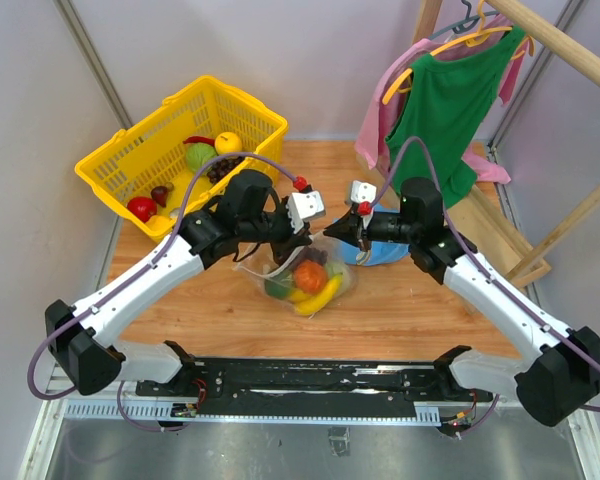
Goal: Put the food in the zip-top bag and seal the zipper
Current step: Zip the zipper food storage bag at the center of the board.
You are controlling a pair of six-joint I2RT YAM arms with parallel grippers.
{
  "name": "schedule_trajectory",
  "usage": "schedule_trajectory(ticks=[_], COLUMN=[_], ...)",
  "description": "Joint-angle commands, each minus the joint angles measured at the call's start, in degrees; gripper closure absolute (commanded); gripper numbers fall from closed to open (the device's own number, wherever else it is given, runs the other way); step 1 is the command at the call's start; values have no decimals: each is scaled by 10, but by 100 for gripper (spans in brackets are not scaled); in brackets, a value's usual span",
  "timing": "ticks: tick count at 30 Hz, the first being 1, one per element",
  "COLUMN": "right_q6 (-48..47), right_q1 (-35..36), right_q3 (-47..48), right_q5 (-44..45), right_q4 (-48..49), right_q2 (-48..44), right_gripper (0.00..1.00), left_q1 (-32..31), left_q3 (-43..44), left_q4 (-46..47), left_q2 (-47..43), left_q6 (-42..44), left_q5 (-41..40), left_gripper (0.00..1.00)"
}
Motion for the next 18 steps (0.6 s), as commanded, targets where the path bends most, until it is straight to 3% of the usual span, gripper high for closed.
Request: schedule_trajectory(ticks=[1, 18], right_q6=[-7, 23], right_q1=[-7, -41], right_q3=[-10, -38], right_q5=[105, 207], right_q4=[7, -8], right_q2=[-29, -70], right_gripper=[99, 99], left_q1=[-2, -2], left_q3=[-17, -55], left_q4=[-21, -52], left_q2=[-32, -67], left_q6=[-18, -45], left_q5=[-14, -119], left_gripper=[100, 95])
